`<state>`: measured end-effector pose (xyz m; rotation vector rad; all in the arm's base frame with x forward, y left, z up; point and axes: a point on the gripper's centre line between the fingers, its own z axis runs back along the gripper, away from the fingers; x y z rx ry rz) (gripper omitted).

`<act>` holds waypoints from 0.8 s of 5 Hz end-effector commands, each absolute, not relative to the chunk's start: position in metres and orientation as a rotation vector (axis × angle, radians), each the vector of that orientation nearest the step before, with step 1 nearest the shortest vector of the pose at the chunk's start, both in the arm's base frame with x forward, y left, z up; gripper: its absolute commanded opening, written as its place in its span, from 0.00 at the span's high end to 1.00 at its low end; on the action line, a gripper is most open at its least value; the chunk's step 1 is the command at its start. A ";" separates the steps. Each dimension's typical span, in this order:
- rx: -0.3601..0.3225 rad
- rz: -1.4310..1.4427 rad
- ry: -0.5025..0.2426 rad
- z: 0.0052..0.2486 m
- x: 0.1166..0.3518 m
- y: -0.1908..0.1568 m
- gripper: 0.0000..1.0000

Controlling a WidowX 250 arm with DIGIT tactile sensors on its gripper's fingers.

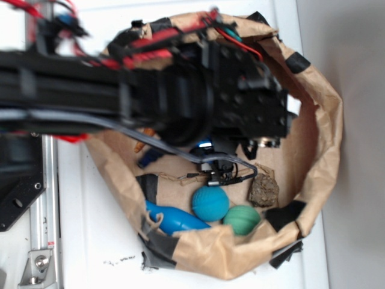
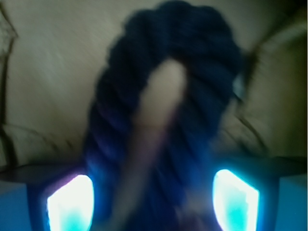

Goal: Grab the blue rope.

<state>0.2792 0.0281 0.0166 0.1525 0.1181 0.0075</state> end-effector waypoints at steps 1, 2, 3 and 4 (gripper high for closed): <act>0.060 0.114 0.069 0.009 0.302 0.033 1.00; 0.071 0.152 0.062 0.016 0.308 0.051 1.00; 0.095 0.166 0.074 0.023 0.307 0.061 1.00; 0.137 0.137 0.052 0.064 0.299 0.056 1.00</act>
